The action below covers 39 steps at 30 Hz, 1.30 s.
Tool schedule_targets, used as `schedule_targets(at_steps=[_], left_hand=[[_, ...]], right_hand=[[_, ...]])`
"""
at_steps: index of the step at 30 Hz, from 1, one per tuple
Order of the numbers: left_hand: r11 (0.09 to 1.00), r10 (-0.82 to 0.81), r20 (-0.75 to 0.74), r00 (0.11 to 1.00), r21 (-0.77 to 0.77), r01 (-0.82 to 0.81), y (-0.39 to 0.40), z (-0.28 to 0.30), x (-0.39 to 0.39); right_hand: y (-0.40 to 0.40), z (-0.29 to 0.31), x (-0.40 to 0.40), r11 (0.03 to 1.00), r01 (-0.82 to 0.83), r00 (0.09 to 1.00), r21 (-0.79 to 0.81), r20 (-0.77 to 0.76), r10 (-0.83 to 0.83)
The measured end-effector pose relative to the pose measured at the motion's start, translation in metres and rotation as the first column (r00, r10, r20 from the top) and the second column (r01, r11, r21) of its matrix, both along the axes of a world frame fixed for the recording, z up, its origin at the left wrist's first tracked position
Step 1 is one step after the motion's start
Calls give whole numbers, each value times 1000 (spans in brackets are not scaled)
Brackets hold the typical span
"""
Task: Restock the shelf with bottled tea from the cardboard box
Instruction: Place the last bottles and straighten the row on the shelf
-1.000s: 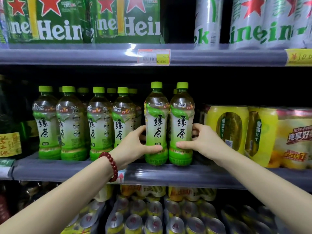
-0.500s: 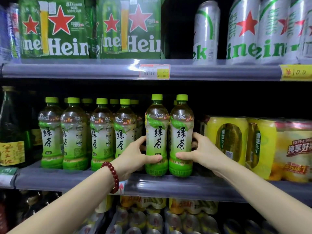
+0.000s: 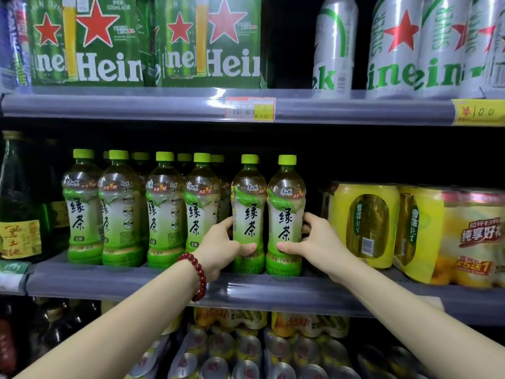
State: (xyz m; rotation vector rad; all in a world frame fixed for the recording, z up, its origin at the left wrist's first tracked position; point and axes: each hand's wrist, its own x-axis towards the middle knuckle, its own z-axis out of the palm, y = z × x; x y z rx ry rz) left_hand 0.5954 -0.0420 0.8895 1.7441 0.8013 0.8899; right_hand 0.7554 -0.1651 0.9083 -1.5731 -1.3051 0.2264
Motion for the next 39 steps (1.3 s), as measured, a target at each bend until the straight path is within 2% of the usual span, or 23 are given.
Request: schedule_targets(at_steps=[6,14,18,24,32,39], left_hand=[[998,-28,-52,998,-51,25,-17,14,-6],[992,-107,0,994,-68,106,-22,11,-13],[981,-184,-29,983,-68,182,-17,13,-22],[969,-245,-119,962,-72,238,-21,22,-29],[982,-185,-109,977,-66,178,-36,26,-33],[987,-152,-131,980,36,158,-35,16,-34]], right_hand=[[2,-3,3,999,-43,998,-5,-56,42],[1,-9,5,998,-60,995,-25,-86,58],[-2,-7,6,988,-147,977,-35,-161,140],[0,-11,1,990,-138,972,3,-194,136],[-3,-22,-8,995,-82,983,59,-161,90],[-8,-19,-12,998,-52,995,29,-85,54]])
